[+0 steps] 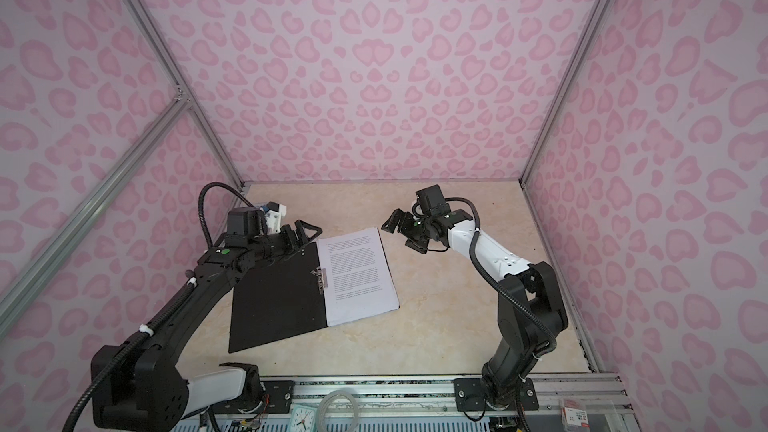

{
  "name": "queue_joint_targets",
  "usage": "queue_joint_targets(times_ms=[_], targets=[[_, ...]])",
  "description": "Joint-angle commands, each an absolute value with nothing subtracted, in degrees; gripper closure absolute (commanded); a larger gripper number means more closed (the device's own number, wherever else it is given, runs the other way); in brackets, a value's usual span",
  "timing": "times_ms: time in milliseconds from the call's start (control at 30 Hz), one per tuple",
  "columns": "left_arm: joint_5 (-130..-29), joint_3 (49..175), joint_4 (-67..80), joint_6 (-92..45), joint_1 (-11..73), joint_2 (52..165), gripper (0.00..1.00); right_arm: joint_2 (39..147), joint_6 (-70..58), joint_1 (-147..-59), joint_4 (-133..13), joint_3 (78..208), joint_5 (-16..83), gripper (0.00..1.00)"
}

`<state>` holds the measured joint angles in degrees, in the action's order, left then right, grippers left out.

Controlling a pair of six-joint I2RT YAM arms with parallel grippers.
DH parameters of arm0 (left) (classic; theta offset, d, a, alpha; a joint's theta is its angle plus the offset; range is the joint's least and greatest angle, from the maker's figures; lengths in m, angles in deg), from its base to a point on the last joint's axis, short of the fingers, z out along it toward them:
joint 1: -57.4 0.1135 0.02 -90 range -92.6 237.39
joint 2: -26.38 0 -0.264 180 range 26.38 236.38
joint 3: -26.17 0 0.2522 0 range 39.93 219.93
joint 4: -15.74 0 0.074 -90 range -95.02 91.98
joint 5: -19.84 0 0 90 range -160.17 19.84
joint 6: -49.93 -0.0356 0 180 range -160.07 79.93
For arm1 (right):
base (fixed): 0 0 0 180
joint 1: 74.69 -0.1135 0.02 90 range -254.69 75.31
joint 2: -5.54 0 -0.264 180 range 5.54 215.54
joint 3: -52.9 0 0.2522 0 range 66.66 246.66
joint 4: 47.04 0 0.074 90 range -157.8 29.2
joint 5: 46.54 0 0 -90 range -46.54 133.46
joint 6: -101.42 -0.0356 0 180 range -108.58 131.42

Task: Put the files into the folder
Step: 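Move the right gripper to the metal binder clip on the folder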

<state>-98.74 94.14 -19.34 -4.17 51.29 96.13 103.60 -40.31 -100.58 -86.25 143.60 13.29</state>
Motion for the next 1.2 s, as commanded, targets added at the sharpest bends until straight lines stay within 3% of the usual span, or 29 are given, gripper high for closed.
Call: queue_joint_targets(times_ms=[0,233,500,1167], targets=[[-85.26,93.53,-35.18,-3.68,51.4,92.38,0.03,106.83,-45.34,-104.94,-84.61,147.35,15.3,0.1],[-80.94,83.31,-38.71,-2.92,51.46,85.04,0.03,118.92,-54.47,-114.33,-82.27,156.86,14.13,0.26],[-81.6,77.28,-36.76,-3.24,51.59,85.08,0.03,127.93,-64.79,-120.66,-77.22,162.76,10.73,0.59],[-81.05,80.36,-37.19,-4.45,51.99,84.74,0.03,134.65,-73.15,-125.12,-77.67,168.48,12.21,0.75]])
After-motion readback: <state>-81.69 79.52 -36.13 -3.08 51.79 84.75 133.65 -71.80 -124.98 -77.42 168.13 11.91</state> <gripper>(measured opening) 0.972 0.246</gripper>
